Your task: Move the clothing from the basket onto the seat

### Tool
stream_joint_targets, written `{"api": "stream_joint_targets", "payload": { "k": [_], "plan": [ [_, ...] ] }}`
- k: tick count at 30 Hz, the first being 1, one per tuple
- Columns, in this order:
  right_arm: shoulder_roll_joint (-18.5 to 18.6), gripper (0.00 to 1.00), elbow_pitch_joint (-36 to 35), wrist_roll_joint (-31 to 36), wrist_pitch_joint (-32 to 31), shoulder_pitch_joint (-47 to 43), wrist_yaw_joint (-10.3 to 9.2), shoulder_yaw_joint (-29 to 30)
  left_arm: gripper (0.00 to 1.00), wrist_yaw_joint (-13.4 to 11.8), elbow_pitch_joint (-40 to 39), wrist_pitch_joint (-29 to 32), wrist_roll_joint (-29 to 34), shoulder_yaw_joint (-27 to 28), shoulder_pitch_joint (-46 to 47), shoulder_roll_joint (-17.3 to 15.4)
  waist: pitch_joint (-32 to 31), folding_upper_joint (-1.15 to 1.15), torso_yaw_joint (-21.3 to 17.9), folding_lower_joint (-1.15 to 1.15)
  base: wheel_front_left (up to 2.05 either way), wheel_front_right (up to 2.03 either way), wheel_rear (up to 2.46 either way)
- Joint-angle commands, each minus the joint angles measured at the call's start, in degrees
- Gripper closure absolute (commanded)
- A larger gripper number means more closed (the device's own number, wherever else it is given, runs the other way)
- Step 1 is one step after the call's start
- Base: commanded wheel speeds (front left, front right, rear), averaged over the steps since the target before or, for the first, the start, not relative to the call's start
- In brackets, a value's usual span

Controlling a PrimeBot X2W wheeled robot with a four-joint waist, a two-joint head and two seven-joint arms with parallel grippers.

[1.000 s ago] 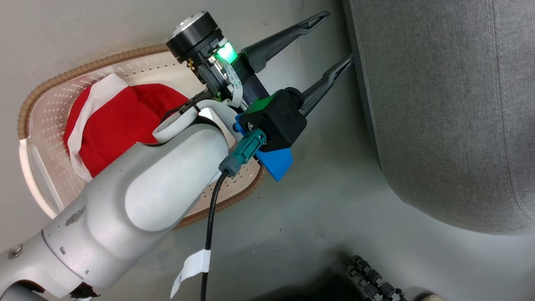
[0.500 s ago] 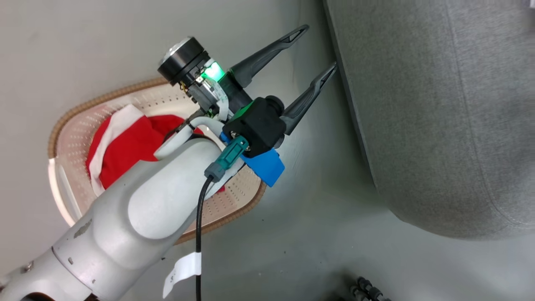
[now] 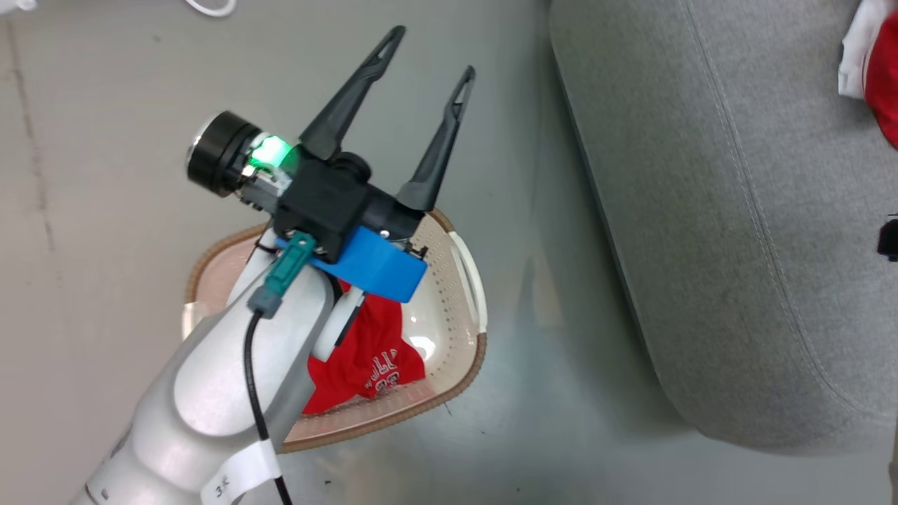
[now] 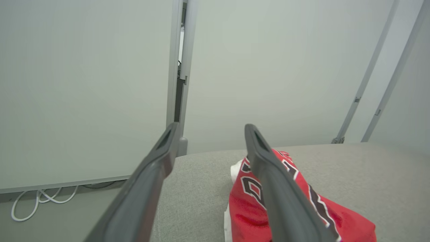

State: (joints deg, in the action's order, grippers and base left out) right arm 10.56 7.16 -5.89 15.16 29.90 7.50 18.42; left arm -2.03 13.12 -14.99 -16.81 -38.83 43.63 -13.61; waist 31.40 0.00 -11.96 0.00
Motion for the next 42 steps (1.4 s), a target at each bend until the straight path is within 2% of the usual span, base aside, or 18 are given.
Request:
{"api": "stream_joint_targets", "payload": {
  "k": [1,10,17,27,42],
  "plan": [
    [-0.03,0.00,-0.67,-0.40,-0.01,-1.57,0.00,-1.57,0.00,-0.42,-0.79,-0.27,0.26,2.08,-1.80,0.49,-3.48,0.00,3.11,0.00,0.00,0.00,0.00],
    [0.02,0.00,-1.72,0.00,-0.01,-3.78,0.00,-10.89,0.00,0.02,-2.65,-0.22,2.83,14.44,-10.48,3.47,-9.66,0.00,8.16,0.00,0.00,0.00,0.00],
    [-0.83,0.00,-0.47,-0.24,-0.01,-4.98,0.00,-16.05,0.00,1.82,-2.14,-0.22,5.15,22.08,-16.33,6.22,-14.19,0.00,11.00,0.00,0.00,0.00,0.00],
    [-3.20,0.00,1.87,-0.91,-0.01,-9.79,0.00,-17.38,0.00,4.14,-1.08,-0.22,8.06,30.16,-22.72,9.24,-18.97,0.00,14.04,0.00,0.00,0.00,0.00],
    [-5.38,0.00,3.60,-1.87,-0.01,-19.21,0.00,-17.75,0.00,6.59,-1.36,-0.23,10.08,36.10,-31.84,10.56,-24.99,0.00,14.22,0.00,0.00,0.00,0.00]
  ]
}}
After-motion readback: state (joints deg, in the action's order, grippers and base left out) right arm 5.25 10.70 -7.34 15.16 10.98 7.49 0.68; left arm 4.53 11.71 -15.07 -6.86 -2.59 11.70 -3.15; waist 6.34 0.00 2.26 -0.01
